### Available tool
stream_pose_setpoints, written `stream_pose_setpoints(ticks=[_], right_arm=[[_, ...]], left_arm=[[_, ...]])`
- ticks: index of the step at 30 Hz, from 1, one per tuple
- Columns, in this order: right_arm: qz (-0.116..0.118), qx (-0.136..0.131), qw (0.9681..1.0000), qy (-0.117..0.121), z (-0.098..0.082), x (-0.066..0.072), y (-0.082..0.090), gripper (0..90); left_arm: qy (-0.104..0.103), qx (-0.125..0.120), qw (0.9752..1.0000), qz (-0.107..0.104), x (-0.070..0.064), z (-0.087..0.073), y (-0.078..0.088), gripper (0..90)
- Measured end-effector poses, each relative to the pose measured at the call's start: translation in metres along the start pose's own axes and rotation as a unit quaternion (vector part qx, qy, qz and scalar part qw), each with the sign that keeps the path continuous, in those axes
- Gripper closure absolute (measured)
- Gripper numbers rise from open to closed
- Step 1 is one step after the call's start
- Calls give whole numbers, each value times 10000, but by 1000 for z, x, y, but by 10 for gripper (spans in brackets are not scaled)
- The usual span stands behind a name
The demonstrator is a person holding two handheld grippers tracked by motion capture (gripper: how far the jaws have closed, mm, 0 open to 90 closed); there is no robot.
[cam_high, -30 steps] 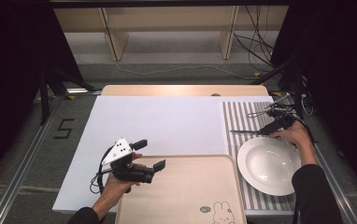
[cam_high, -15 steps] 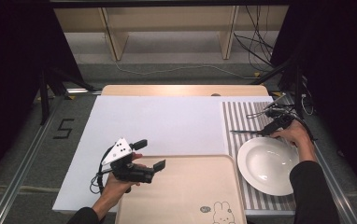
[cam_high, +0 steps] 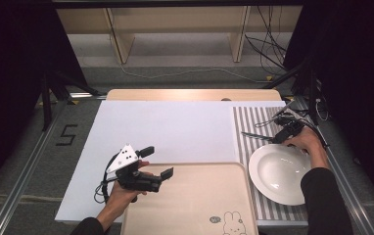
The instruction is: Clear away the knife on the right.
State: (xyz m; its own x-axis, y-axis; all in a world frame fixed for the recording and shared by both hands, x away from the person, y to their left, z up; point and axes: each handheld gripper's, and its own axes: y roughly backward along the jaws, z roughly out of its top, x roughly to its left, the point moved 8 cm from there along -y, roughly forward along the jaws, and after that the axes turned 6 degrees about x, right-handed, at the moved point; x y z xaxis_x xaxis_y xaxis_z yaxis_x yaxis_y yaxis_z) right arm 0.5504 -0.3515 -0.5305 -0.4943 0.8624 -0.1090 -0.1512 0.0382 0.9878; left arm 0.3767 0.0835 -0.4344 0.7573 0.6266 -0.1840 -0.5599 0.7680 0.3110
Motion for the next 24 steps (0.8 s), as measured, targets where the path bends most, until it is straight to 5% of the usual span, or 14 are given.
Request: stream_pose_setpoints(ticks=[15, 24], right_arm=[[160, 338, 9987, 335, 3, 11, 2, 761], [96, 278, 9982, 524, 3, 14, 6, 775]], left_arm=[[7, 6, 10000, -1, 0, 0, 0, 0], [-10, 17, 10000, 12, 0, 0, 0, 0]])
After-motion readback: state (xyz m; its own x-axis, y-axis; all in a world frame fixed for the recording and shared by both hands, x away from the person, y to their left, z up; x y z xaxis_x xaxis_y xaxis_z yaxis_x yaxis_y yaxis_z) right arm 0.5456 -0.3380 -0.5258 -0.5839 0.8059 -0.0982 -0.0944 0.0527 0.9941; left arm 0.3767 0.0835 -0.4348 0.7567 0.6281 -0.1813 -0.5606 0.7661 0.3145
